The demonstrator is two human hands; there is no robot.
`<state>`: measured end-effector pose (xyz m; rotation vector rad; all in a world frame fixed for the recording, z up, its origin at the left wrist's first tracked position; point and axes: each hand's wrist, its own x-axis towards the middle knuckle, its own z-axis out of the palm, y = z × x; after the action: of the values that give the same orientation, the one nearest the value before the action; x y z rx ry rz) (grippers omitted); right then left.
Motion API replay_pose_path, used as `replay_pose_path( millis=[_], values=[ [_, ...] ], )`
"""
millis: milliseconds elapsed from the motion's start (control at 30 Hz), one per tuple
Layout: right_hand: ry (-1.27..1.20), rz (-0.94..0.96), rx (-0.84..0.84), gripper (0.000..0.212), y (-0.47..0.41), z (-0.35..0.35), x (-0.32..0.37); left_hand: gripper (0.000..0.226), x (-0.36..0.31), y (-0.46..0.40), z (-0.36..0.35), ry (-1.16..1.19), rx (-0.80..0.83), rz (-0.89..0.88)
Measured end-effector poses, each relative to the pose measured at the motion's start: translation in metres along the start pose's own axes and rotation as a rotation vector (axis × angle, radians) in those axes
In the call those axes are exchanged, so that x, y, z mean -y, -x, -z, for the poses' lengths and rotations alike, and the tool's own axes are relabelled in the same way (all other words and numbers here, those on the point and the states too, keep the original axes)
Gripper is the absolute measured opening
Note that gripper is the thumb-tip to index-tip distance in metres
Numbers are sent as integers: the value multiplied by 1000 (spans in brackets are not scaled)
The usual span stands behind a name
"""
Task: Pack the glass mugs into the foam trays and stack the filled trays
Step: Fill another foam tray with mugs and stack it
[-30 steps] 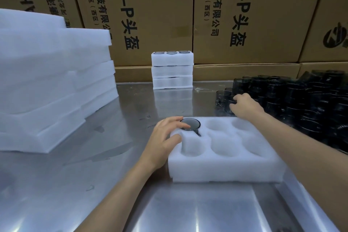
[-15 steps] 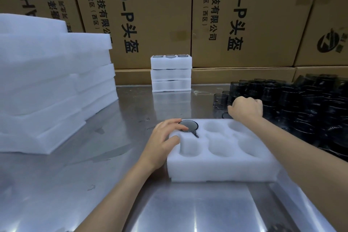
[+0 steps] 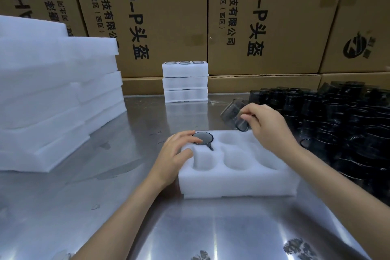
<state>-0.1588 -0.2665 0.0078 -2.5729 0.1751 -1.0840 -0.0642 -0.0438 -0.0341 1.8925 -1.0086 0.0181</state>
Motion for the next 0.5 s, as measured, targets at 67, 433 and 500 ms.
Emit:
replay_pose_path(
  millis=[67, 433, 500],
  values=[
    [71, 70, 67, 15, 9, 1, 8, 42, -1, 0, 0, 6, 3, 9],
    [230, 207, 219, 21, 25, 5, 13, 42, -2, 0, 1, 3, 9, 37],
    [219, 194, 217, 20, 24, 4, 12, 42, -2, 0, 2, -11, 19, 35]
  ],
)
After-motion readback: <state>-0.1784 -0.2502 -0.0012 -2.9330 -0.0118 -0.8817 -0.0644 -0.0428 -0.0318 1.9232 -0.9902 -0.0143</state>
